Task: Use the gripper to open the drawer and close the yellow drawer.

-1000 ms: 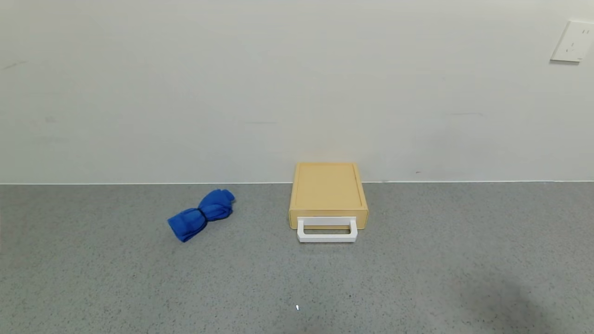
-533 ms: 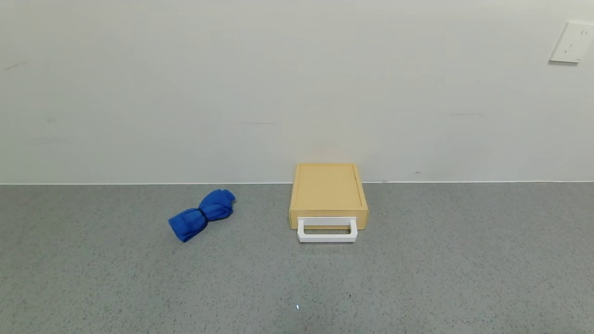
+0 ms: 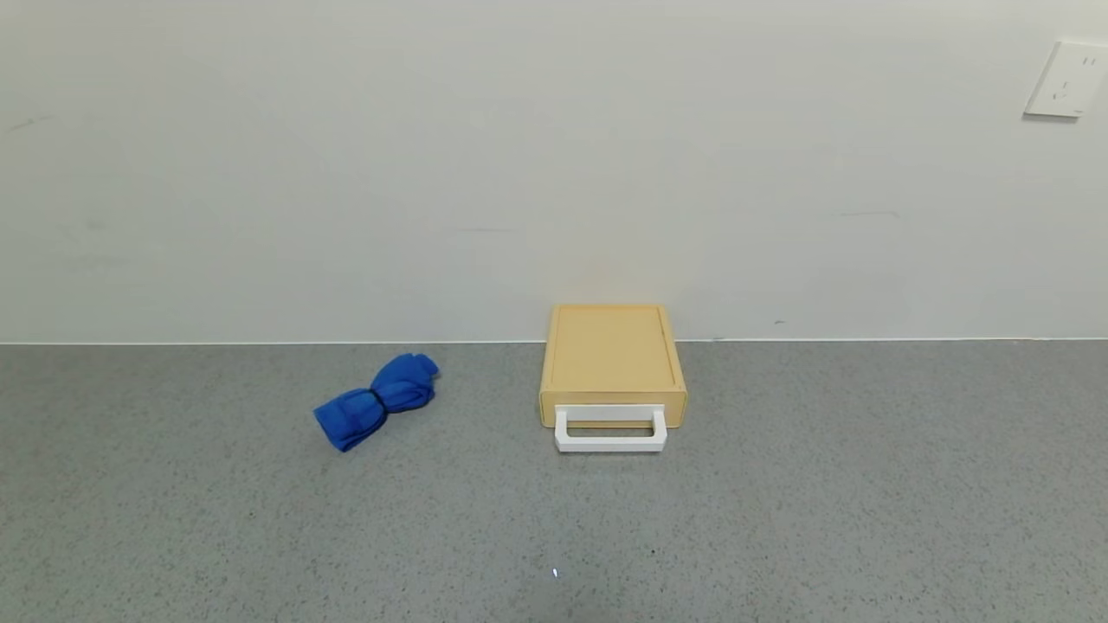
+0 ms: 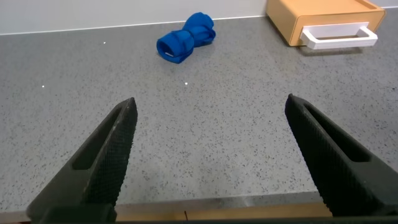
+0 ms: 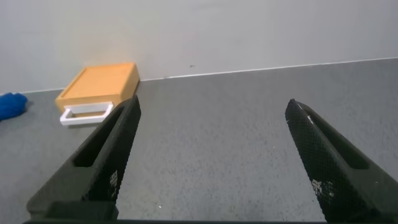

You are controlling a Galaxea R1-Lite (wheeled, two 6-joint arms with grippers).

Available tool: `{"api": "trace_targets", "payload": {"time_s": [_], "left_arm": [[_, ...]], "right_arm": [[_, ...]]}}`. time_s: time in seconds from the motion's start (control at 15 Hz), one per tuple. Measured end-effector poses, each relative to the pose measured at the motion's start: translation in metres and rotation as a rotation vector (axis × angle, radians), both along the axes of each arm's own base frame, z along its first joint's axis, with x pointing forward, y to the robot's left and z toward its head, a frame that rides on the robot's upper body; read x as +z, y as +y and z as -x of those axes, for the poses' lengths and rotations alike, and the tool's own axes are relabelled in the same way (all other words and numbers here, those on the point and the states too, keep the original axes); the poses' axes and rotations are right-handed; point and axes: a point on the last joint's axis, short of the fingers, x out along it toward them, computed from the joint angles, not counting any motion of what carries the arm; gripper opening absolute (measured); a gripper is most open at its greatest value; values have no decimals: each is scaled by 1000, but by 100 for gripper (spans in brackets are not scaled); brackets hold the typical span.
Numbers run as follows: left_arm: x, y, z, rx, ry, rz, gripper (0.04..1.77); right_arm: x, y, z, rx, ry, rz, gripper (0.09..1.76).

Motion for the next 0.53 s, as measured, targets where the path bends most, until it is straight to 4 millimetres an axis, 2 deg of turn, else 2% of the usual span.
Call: {"api": "trace_targets", "payload": {"time_s": [0.2,0.53], "left_arm": [[0,0,0,-3,0,0,172],[0,0,0,-2,1,-2,172]], "right_arm": [[-32,0,-5,-12,13,46,171],[-72,-1,-34,-62,-71,161,171]]}}
